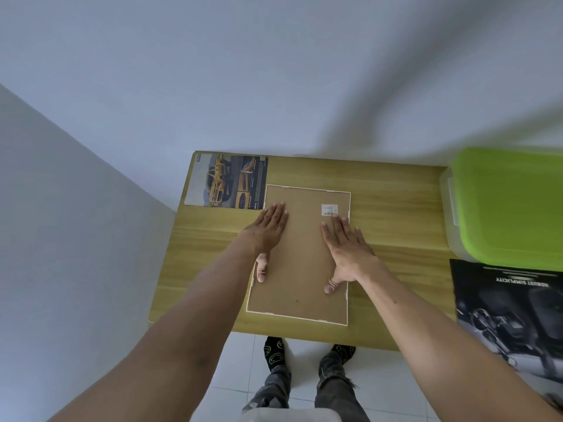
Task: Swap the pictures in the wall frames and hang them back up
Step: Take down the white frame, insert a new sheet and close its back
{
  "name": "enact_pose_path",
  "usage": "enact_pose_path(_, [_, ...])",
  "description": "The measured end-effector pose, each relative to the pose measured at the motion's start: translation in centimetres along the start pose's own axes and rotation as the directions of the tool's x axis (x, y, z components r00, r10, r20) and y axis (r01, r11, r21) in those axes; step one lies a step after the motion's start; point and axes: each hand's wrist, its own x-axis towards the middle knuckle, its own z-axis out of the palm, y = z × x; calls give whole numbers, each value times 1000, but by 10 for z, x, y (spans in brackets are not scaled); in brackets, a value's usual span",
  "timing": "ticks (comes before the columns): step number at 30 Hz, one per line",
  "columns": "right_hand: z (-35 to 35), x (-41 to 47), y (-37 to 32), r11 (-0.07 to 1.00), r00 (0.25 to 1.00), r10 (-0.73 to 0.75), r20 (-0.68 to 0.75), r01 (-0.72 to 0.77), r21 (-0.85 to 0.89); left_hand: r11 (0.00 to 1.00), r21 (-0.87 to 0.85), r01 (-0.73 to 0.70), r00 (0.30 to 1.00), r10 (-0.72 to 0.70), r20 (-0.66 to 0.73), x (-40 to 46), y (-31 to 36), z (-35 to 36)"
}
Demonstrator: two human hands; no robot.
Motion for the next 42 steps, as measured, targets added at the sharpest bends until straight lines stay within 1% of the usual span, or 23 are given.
enact_pose_path(3, [2,-10,-2,998,999,19,-43,-16,57,997,-68,32,999,-31,23,-7,-1,2])
enact_pose_path(5, [7,-21,-3,992,995,37,-92,-25,123,979,-184,90,995,-83,46,-14,3,7])
enact_pose_path(7, [14,-34,-5,979,987,61,-148,-30,200,933,-332,142,989,-123,77,-19,7,15])
enact_pose_path(9, [24,-46,-7,928,976,125,-176,-52,369,840,-514,174,985,-155,81,-25,13,24])
enact_pose_path(10, [29,-51,-7,869,971,173,-164,-72,490,758,-625,184,981,-178,74,-29,16,28])
enact_pose_path(12, [37,-57,-9,719,951,257,-171,-70,691,563,-799,210,960,-274,59,-36,21,32])
enact_pose_path(14, [37,-62,-14,542,908,370,-194,-42,839,398,-897,192,921,-389,24,-39,24,30])
enact_pose_path(15, [33,-65,-18,428,898,408,-161,-32,903,306,-935,180,904,-426,35,-38,25,33])
enact_pose_path(17, [25,-71,-24,213,889,453,-63,-39,976,92,-988,123,881,-469,66,-35,25,38])
enact_pose_path(18, [24,-70,-25,115,884,468,-14,-45,992,3,-995,100,870,-486,86,-36,24,39])
enact_pose_path(20, [26,-71,-24,-55,851,518,82,-63,997,-122,-990,67,841,-526,122,-47,24,32])
enact_pose_path(21, [25,-75,-23,-123,834,540,111,-52,991,-159,-986,58,825,-548,137,-52,23,30])
enact_pose_path(23, [24,-84,-20,-185,797,590,130,-23,982,-196,-980,27,812,-568,136,-61,19,25])
enact_pose_path(25, [19,-96,-18,-231,769,625,136,15,973,-208,-978,-11,832,-544,106,-68,16,20])
enact_pose_path(28, [11,-104,-14,-250,759,645,93,95,963,-180,-979,-94,878,-479,4,-82,14,0])
enact_pose_path(30, [4,-111,-9,-280,752,655,69,157,947,-153,-978,-145,885,-461,-59,-92,15,-17])
enact_pose_path(32, [-5,-118,-2,-278,747,664,35,203,939,-136,-973,-188,884,-454,-107,-99,15,-31])
enact_pose_path(35, [-22,-131,10,-252,749,663,-27,257,933,-160,-955,-248,882,-446,-155,-116,18,-58])
enact_pose_path(37, [-38,-144,14,-222,765,639,-77,279,934,-162,-944,-288,864,-469,-183,-126,20,-77])
enact_pose_path(39, [-55,-155,18,-147,763,629,-151,308,940,-125,-940,-319,837,-502,-217,-133,21,-97])
enact_pose_path(40, [-64,-163,20,-81,756,623,-200,316,945,-92,-938,-335,813,-531,-239,-135,24,-107])
enact_pose_path(42, [-84,-178,26,92,740,593,-316,328,940,-24,-928,-373,745,-603,-284,-146,35,-132])
